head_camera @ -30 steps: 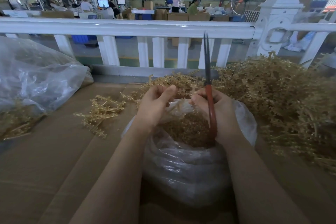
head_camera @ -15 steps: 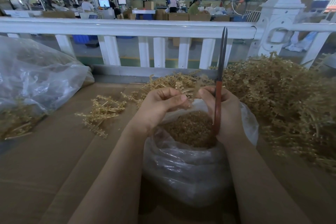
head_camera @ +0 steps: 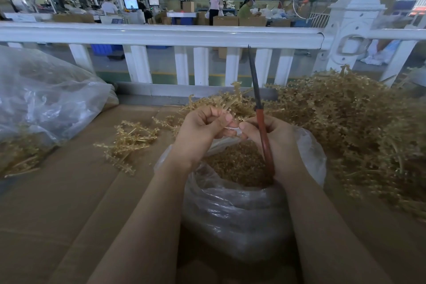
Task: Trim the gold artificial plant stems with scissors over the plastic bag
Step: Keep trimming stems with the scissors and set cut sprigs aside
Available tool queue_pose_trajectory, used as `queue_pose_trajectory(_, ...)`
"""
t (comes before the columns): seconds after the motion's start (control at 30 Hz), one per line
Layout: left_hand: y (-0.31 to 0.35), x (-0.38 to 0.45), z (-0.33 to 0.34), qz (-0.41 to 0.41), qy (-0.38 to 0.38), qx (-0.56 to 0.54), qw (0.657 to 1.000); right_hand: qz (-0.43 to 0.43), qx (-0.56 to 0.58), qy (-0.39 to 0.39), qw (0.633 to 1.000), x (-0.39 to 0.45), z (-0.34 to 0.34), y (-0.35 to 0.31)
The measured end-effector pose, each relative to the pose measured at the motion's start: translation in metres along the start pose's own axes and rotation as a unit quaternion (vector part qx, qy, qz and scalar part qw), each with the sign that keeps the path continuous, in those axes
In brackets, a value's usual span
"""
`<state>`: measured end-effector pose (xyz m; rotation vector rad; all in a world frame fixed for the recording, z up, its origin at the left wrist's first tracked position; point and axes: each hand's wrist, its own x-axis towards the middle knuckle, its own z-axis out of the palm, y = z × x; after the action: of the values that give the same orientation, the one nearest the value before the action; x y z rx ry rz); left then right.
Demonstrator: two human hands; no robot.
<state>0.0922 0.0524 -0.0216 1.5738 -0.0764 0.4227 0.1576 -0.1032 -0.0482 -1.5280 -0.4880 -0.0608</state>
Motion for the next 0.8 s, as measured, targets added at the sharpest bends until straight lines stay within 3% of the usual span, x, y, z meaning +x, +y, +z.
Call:
queue_pose_trajectory(0.13,0.000,0.000,0.001,0.009,-0.008,-0.021,1.000,0.001,-0.013,-0.011,1.000,0.000,-0.002,-0.001)
queue_pose_trajectory(0.3,-0.003,0.001,0.000,0.007,0.035,-0.044,0.998,-0.027,-0.021,-0.025,0.999,-0.003,0.000,-0.006)
queue_pose_trajectory(0.43,-0.003,0.002,-0.006,0.019,0.094,-0.049,0.994,-0.041,-0.146,0.010,0.988,-0.005,-0.002,-0.007)
queue_pose_trajectory(0.63,0.002,0.003,-0.016,0.035,0.142,-0.033,0.989,-0.071,-0.312,-0.014,0.947,-0.009,-0.002,-0.004)
queue_pose_trajectory(0.8,0.006,0.003,-0.017,0.048,0.160,-0.009,0.986,-0.063,-0.348,-0.010,0.935,-0.008,-0.004,-0.001)
